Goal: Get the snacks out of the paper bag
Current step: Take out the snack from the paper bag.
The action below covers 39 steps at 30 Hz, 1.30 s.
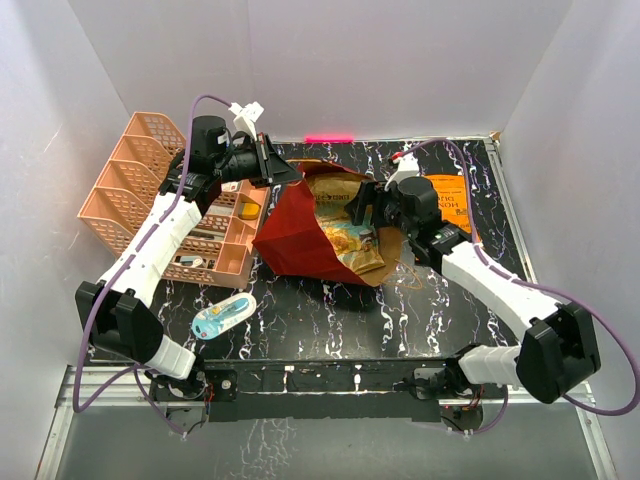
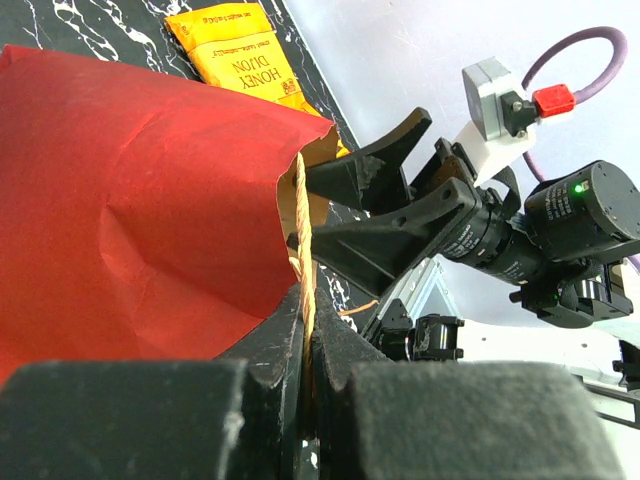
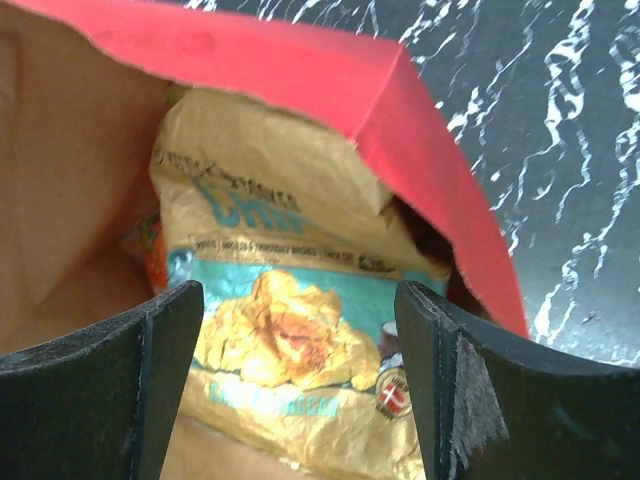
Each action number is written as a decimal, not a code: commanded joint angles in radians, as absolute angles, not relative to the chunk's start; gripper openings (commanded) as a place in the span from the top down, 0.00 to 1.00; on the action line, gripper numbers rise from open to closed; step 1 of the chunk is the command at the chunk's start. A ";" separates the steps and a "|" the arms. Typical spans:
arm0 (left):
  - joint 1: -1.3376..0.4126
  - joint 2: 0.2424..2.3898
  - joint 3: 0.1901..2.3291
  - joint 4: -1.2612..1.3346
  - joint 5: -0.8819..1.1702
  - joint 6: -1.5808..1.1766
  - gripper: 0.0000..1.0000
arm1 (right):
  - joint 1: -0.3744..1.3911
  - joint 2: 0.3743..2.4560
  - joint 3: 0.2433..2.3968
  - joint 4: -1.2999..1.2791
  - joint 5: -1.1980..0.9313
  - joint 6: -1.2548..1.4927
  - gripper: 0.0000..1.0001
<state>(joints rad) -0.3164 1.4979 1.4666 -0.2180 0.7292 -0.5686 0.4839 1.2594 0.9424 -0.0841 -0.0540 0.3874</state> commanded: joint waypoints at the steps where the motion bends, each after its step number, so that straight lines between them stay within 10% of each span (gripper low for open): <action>1: -0.315 1.445 1.480 -0.222 0.754 -0.566 1.00 | 0.486 1.285 0.968 0.089 0.077 0.334 0.19; 29: -0.316 1.470 1.508 -0.228 0.771 -0.584 1.00 | 0.477 1.552 0.910 0.708 -0.007 0.226 0.14; 39: -0.316 1.473 1.511 -0.237 0.768 -0.574 1.00 | 0.470 1.633 0.942 0.751 -0.150 0.343 0.34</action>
